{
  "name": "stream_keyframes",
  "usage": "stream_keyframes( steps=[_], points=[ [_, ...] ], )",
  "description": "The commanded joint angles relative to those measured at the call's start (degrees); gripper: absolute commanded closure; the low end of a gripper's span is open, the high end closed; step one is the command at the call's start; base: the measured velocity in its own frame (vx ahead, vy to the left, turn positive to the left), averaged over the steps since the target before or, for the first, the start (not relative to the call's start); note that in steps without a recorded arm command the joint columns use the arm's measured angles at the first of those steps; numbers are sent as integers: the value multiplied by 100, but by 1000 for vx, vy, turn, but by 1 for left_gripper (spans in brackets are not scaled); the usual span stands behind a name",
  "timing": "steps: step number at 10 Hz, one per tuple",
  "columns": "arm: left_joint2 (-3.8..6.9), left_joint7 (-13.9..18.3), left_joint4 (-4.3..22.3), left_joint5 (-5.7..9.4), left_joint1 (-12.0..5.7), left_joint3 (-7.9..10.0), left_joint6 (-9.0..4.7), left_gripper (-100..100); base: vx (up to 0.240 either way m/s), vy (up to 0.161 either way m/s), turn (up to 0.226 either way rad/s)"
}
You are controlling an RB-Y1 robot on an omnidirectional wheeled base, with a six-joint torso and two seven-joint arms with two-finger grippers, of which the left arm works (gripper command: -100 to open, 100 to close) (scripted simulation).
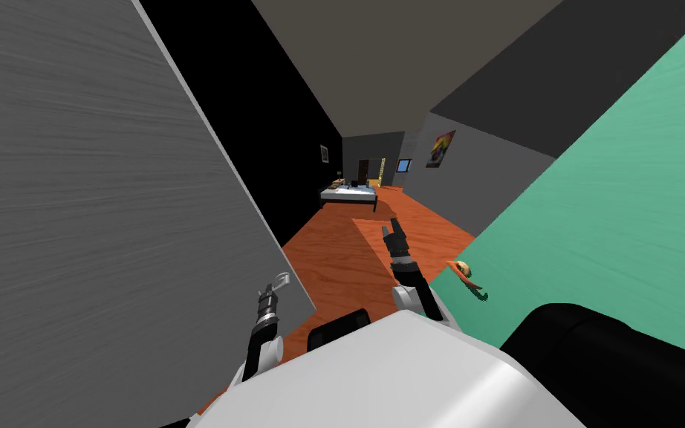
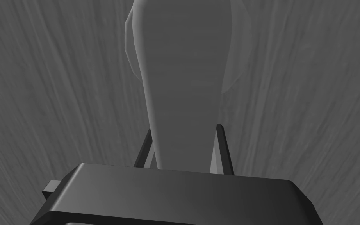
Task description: Push the door open
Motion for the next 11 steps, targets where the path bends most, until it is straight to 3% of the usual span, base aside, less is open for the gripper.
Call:
stream_keyframes(
  steps=[1, 6, 11],
  points=[
    [67, -35, -73, 68, 33, 163, -22, 100, 204, -52, 65],
    [11, -135, -45, 226, 19, 483, -31, 100, 199, -44, 71],
    [-121, -220, -20, 362, 7, 759, -39, 100, 195, -48, 70]
  ],
)
